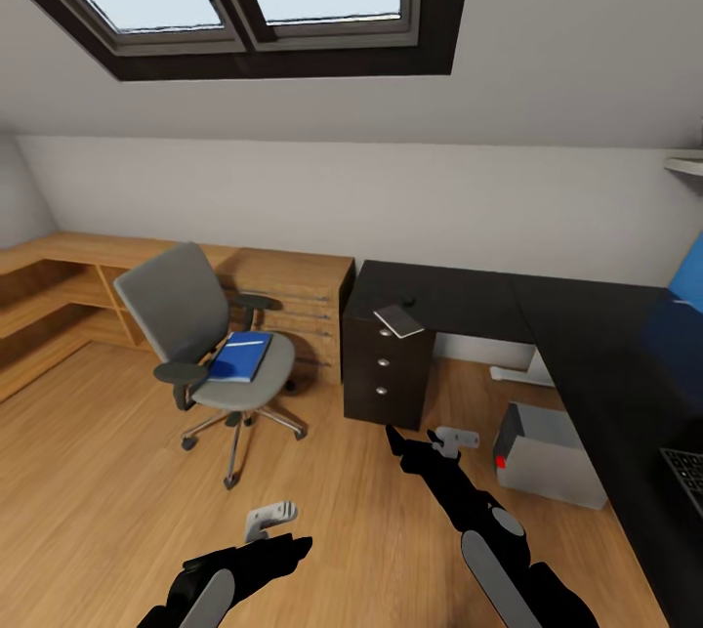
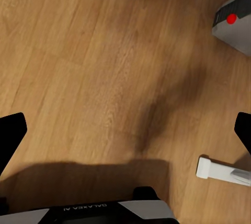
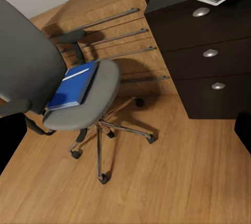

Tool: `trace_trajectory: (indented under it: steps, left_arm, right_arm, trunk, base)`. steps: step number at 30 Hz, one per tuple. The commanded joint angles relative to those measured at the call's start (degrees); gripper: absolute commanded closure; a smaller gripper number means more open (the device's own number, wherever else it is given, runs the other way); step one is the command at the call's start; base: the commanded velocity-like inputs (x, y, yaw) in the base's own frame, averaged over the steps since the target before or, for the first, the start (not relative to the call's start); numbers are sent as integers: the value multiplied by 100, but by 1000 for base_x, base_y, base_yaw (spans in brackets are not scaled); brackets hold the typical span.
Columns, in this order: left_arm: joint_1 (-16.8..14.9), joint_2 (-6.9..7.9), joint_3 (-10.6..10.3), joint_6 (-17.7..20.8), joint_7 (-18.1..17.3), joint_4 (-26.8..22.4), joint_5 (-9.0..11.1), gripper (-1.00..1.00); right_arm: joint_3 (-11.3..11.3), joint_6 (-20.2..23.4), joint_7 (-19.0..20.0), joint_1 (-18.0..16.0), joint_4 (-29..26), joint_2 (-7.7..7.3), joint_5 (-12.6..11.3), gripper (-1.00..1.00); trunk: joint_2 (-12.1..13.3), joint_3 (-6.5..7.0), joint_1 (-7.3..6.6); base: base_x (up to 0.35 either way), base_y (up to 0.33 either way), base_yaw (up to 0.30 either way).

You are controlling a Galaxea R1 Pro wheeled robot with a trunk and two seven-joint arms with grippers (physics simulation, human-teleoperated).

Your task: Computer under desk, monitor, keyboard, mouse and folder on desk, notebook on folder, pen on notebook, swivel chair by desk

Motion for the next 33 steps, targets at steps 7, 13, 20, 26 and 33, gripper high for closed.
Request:
trace_trajectory:
  steps: [7,13,20,26,33]
  left_arm:
    - [-6,6,-15,5,48,-9,55,-100]
    - [-6,6,-15,5,48,-9,52,-100]
    - [-6,6,-27,-3,47,-9,51,-100]
    - [-6,6,-97,-17,48,-9,51,-100]
    - [-6,6,-111,-28,50,-23,48,-100]
  right_arm:
    - [16,7,-46,-7,1,-8,-44,-100]
    - [28,8,-46,-6,7,-4,-45,-100]
    - [33,8,-49,-6,34,0,-47,-100]
    - [32,29,-72,-6,102,2,-46,-100]
    - [33,56,-90,-7,131,7,-46,-100]
  trunk:
    - [-7,30,2]
    - [-7,36,2]
    - [-7,37,2]
    - [-7,37,2]
    - [-7,37,2]
  base:
    - [73,0,0]
    - [268,0,0]
    - [322,0,0]
    - [308,0,0]
    - [163,0,0]
